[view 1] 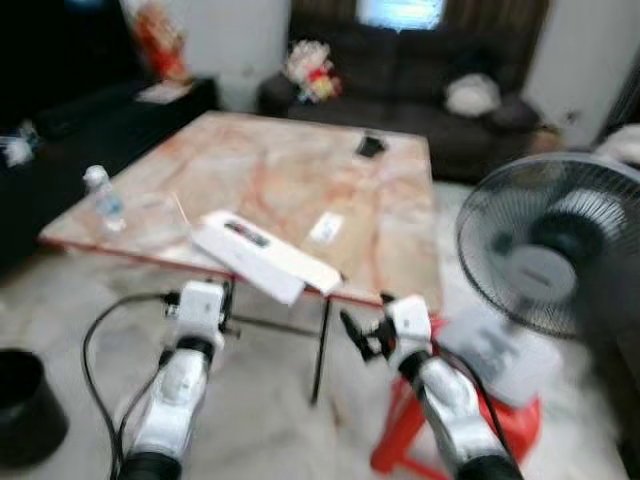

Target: Picking trash to rubbish bin

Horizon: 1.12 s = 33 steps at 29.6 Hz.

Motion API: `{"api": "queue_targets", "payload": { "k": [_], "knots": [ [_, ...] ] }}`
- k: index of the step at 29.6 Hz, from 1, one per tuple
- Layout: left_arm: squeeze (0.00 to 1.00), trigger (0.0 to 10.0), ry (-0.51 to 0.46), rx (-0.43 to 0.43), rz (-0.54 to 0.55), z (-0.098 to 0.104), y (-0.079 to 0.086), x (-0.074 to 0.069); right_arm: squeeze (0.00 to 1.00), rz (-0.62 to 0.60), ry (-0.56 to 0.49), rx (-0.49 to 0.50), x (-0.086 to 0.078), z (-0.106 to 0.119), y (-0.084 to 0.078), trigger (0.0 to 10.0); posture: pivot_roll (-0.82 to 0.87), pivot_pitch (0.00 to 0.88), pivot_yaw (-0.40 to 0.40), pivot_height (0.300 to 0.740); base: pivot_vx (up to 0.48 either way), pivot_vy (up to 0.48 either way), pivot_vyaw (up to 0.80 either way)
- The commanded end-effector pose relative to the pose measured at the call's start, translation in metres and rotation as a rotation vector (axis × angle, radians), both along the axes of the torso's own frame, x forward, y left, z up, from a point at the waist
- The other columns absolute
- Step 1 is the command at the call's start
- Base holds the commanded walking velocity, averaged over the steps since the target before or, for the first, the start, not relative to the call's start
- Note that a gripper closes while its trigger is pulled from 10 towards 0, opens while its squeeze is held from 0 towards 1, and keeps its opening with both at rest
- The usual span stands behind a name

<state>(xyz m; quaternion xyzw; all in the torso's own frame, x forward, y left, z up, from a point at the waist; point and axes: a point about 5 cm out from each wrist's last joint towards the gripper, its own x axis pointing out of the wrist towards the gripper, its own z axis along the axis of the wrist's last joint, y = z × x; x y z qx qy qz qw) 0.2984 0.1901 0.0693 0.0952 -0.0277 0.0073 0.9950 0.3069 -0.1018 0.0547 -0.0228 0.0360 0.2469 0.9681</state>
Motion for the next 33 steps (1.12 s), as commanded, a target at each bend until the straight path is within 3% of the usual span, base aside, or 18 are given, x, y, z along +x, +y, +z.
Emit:
{"api": "queue_targets", "payload": {
  "k": [1, 12, 23, 26, 33],
  "knots": [
    [0.00, 10.0, -0.021, -0.011, -0.011, 0.007, -0.005, 0.006, 0.00, -0.009, -0.015, -0.007, 0.003, 0.003, 0.000, 10.0, 0.04, 0.000, -0.032, 0.740, 0.000, 0.000, 0.00],
    [0.00, 10.0, -0.014, -0.024, 0.002, 0.004, -0.003, 0.005, 0.00, -0.002, -0.002, 0.005, 0.005, 0.002, 0.009, 10.0, 0.03, 0.000, -0.038, 0.740, 0.000, 0.000, 0.00],
    [0.00, 10.0, -0.019, -0.024, 0.001, 0.006, -0.005, 0.008, 0.00, -0.084, 0.039, 0.043, 0.013, 0.002, 0.008, 10.0, 0.04, 0.000, -0.038, 0.740, 0.000, 0.000, 0.00],
    [0.00, 10.0, -0.024, -0.022, 0.007, 0.009, -0.003, 0.010, 0.00, -0.051, 0.028, 0.054, 0.015, 0.008, 0.019, 10.0, 0.03, 0.000, -0.035, 0.740, 0.000, 0.000, 0.00],
    [0.00, 10.0, -0.027, -0.017, 0.007, 0.009, -0.004, 0.011, 0.00, -0.027, -0.014, 0.039, 0.016, 0.013, 0.026, 10.0, 0.04, 0.000, -0.032, 0.740, 0.220, 0.000, 0.11]
  ]
}}
